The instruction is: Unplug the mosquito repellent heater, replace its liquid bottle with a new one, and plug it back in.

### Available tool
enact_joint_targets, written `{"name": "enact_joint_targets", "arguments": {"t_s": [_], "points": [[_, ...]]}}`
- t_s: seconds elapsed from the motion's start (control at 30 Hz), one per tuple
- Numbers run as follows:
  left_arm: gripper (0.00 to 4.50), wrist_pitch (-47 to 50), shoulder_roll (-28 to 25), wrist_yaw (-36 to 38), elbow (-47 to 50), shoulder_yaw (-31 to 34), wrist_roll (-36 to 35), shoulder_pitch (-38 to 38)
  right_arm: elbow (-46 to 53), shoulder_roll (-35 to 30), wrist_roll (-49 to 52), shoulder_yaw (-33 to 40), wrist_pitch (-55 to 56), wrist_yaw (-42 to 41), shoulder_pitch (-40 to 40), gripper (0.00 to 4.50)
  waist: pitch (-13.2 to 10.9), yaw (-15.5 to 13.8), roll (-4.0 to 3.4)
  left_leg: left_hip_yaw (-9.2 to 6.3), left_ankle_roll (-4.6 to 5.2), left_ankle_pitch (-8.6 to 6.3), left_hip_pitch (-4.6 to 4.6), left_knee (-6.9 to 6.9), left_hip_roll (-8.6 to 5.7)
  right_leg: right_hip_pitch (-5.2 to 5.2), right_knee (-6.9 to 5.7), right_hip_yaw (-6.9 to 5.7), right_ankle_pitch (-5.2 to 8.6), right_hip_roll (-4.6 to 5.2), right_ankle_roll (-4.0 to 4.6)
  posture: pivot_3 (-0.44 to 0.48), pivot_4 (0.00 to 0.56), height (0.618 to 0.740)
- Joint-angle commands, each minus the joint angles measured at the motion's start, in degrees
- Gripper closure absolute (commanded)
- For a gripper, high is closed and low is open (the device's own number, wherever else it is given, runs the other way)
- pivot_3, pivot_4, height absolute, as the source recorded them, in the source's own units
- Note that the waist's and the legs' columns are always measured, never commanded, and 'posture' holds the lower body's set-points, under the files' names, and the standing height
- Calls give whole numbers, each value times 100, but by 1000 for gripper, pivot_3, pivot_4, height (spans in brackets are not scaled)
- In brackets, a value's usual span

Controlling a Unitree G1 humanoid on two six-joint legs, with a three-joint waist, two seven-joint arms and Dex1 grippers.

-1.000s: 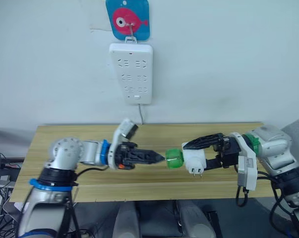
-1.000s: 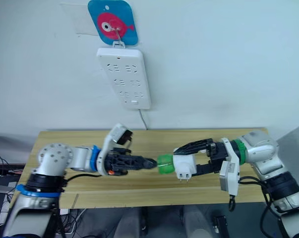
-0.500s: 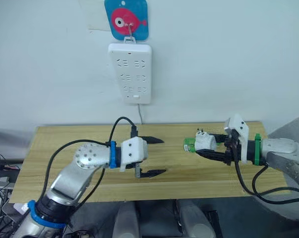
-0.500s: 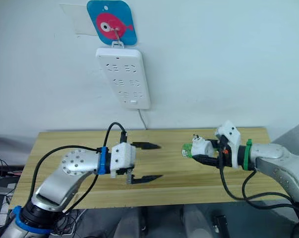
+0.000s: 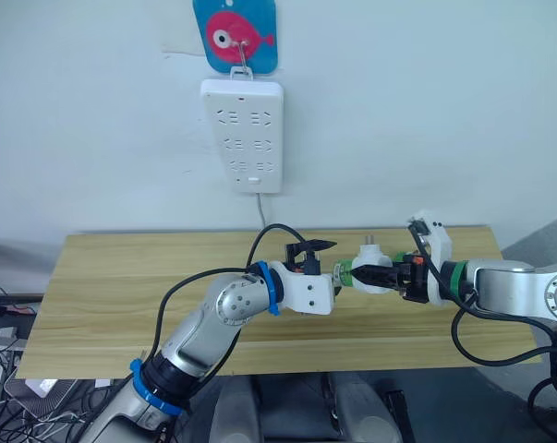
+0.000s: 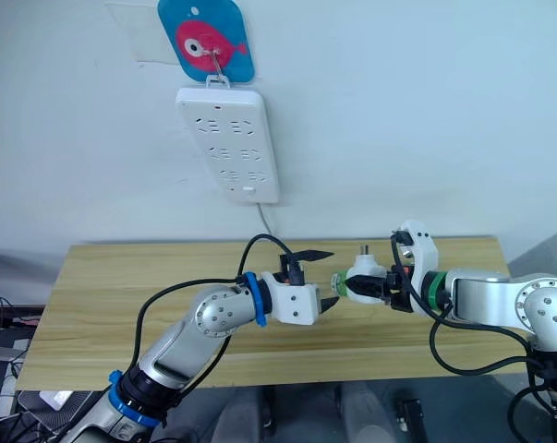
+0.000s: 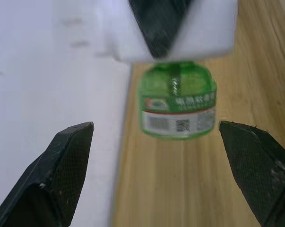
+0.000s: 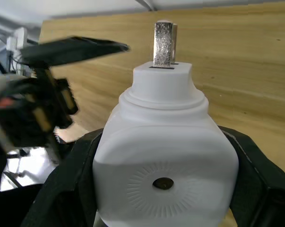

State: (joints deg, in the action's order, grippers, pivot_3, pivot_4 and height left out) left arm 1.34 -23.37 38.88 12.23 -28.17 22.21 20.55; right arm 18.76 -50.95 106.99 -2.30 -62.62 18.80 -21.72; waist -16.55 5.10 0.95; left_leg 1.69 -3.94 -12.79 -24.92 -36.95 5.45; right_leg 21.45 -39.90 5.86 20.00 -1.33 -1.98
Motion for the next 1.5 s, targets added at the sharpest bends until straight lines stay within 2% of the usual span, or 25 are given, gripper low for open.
{"name": "enact_joint_targets", "arguments": {"t_s": [0.03, 0.23, 0.37, 0.5, 0.53, 0.67, 0.73, 0.8, 0.83, 0.93, 1.03, 1.17, 1.33, 1.5], "points": [[0, 34, 166, 15, 85, -109, 11, 42, 241, -88, 562, -48, 263, 329, -64, 1471, 0, -8, 0, -1, -1, 0, 0, 0, 0, 0, 0, -1, 0, 0, 0, -156, 297, 740], [0, 117, 419, -3, -57, -182, 111, 190, 394, 5, 601, -177, 427, 454, -6, 1471, 0, -12, 0, -1, -2, 1, 0, -1, 0, -1, 1, -2, 0, 1, -1, -161, 299, 740], [875, 281, 460, 194, -6, -227, 13, 147, 441, 48, 601, -196, 512, 486, 56, 1471, 0, -12, 0, -1, -2, 1, -1, 1, 1, 0, 3, -3, 1, 0, -1, -161, 301, 740], [2156, 331, 482, 229, 17, -224, -16, 122, 444, 114, 601, -220, 556, 498, 37, 1471, 0, -12, 0, -1, -2, 1, 0, 0, 2, 0, 2, -2, 1, 0, -2, -162, 302, 740], [2229, 346, 480, 238, 27, -218, -24, 117, 448, 134, 601, -218, 567, 501, 41, 1471, 0, -12, 0, 0, -2, 1, 0, 0, 2, 0, 2, -2, 1, 0, -2, -160, 301, 740], [2228, 307, 457, 248, 20, -189, -51, 124, 456, 181, 601, -248, 581, 544, -16, 1471, 0, -12, 0, -1, -2, 1, 0, 0, 2, 0, 2, -3, 1, 0, -2, -163, 301, 740], [2228, 196, 457, 153, -67, -128, -59, 143, 505, 184, 548, -237, 606, 520, -79, 706, 0, -11, 0, -1, -2, 1, 0, 1, 2, 0, 3, -2, 1, 0, -2, -165, 302, 740], [2228, 138, 493, 48, -157, 16, -175, 144, 685, 143, 297, -106, 662, 436, -63, 136, 0, -12, 0, -1, -2, 1, 0, 1, 2, 1, 3, -2, 1, 0, -2, -163, 304, 740], [2228, 150, 523, 20, -186, 114, -283, 137, 894, 73, -31, 17, 648, 204, -22, 25, 0, -13, 0, -1, -2, 1, 0, 0, 2, 1, 2, -2, 1, 1, -2, -163, 303, 740], [2228, 291, 685, -60, -256, 499, -761, 72, 1595, -90, -1148, 380, 789, -679, 276, 25, 0, -22, -1, -2, -2, 1, -1, 2, 2, 2, 4, -4, 2, 1, -3, -174, 301, 740], [2228, 386, 887, -139, -315, 853, -1260, -25, 2122, 72, -2104, 693, 1291, -1362, 728, 25, 0, -32, 0, -6, -3, 1, -1, 4, 5, 2, 7, -13, 4, 1, -5, -181, 296, 740], [2228, 554, 1386, -235, -286, 1183, -2060, -222, 2633, 869, -3061, 689, 2011, -1205, 1233, 25, 1, -24, 0, -5, -4, 2, -1, 3, 2, 1, 6, -12, 5, 1, -6, -208, 287, 740], [2228, 1125, 1935, -488, -162, 1440, -2719, -317, 2893, 1578, -3907, 232, 2205, -1034, 1269, 25, 1, 9, 0, -5, -8, 4, 1, -3, -1, 0, -4, -10, 5, 1, -6, -227, 276, 740], [2228, 1434, 2051, -598, 2, 1411, -2966, -326, 2848, 2098, -4639, -118, 2261, -931, 1205, 25, 2, 46, 0, -5, -10, 6, 2, -2, -3, 1, -4, -9, 5, 0, -6, -232, 268, 740]]}}
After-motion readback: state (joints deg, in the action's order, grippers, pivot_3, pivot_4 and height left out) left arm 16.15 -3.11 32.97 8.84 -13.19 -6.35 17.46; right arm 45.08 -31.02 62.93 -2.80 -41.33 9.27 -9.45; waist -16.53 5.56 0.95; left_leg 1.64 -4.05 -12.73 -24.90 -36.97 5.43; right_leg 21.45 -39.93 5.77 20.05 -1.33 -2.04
